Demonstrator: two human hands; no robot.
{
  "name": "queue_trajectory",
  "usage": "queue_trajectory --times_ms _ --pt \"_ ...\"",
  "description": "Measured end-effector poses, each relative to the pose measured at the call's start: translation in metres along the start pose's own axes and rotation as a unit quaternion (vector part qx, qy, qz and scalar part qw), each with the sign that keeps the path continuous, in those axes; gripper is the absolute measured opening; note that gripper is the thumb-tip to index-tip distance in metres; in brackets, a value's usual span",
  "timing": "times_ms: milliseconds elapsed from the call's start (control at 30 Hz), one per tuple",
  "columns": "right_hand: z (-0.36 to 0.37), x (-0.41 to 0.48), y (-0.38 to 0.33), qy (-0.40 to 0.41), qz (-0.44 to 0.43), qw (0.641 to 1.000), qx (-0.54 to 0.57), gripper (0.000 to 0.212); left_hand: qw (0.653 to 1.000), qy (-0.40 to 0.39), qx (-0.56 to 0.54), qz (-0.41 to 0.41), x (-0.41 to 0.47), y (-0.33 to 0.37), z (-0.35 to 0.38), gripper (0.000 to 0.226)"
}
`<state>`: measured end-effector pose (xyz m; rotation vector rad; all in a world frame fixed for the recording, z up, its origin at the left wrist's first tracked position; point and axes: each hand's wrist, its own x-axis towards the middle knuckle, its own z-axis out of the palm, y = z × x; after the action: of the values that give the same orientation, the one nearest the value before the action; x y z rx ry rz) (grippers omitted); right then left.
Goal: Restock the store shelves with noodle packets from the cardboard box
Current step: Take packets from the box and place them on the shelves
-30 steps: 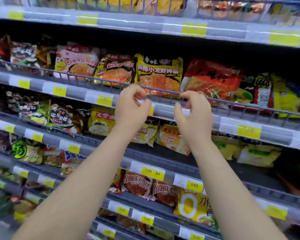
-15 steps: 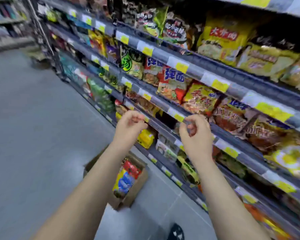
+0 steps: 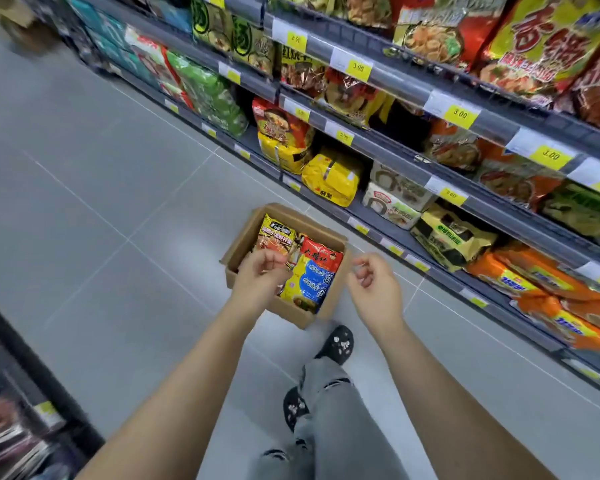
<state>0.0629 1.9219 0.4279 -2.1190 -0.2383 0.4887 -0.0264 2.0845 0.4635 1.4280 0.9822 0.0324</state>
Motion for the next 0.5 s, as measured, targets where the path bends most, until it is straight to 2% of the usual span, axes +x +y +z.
queue_trajectory --times_ms 267,433,500 --pt "0.056 0.086 0.030 -0.022 0.134 0.991 -0.024 0.010 0.994 -0.048 0.051 -0.090 0.119 -0.012 -0.011 0.022" --pt "0.101 0.145 0.050 -0.038 0.169 0.984 -0.042 0.010 0.991 -0.063 0.061 -0.100 0.215 -0.022 -0.017 0.021" --pt "0.123 0.162 0.066 -0.019 0.185 0.982 -0.026 0.008 0.986 -0.059 0.109 -0.113 0.250 -0.041 -0.018 0.020"
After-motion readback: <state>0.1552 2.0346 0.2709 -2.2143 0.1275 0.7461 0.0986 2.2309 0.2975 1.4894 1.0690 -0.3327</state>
